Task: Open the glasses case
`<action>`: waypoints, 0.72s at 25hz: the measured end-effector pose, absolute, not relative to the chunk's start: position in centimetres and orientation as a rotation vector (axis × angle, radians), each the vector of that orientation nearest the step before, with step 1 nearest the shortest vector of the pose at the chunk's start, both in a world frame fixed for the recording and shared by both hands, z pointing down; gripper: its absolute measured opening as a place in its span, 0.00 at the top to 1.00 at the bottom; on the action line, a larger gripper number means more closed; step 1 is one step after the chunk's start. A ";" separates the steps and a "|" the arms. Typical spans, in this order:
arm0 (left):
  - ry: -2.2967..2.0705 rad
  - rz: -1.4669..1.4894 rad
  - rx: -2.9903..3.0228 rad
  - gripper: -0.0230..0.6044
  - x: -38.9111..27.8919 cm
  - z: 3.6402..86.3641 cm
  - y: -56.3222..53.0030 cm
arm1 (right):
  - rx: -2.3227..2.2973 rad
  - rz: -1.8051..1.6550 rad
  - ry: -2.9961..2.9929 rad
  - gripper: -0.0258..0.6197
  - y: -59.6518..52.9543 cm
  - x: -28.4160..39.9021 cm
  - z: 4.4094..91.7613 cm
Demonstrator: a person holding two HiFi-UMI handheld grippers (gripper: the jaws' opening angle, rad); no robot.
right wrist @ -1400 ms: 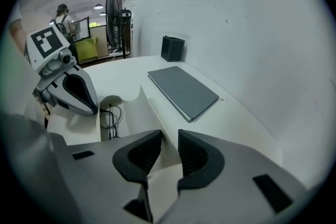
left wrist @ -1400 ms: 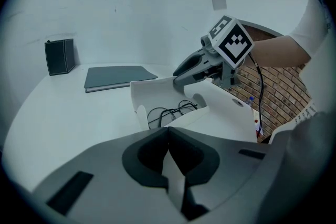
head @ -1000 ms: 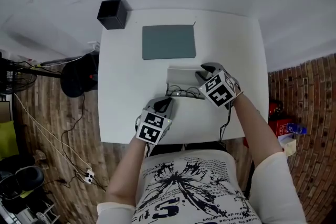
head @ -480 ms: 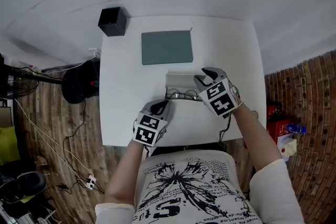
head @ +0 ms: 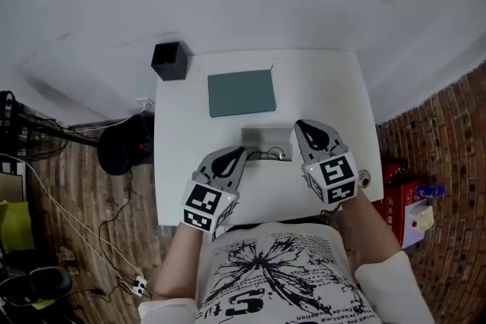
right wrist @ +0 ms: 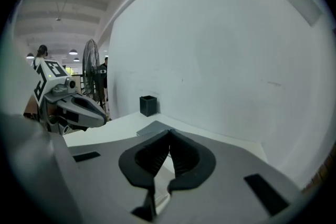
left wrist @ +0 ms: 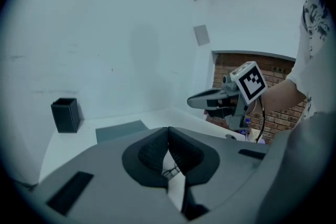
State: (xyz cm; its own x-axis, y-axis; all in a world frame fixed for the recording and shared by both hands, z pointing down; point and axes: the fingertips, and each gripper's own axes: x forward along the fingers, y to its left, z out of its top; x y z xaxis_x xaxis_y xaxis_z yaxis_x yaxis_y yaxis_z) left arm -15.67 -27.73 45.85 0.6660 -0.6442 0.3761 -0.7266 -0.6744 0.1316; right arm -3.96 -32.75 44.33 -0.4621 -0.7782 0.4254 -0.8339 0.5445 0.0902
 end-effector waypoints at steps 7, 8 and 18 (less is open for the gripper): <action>-1.202 0.262 2.772 0.94 -16.4 37.1 -27.0 | 1.398 0.105 -2.487 0.94 -30.1 -3.5 39.8; -1.217 0.235 2.783 0.94 -16.7 36.2 -26.9 | 1.408 0.068 -2.497 0.94 -29.9 -3.4 39.2; -1.324 0.143 2.846 0.94 -17.9 32.4 -25.4 | 1.430 -0.055 -2.598 0.94 -27.7 -2.7 35.8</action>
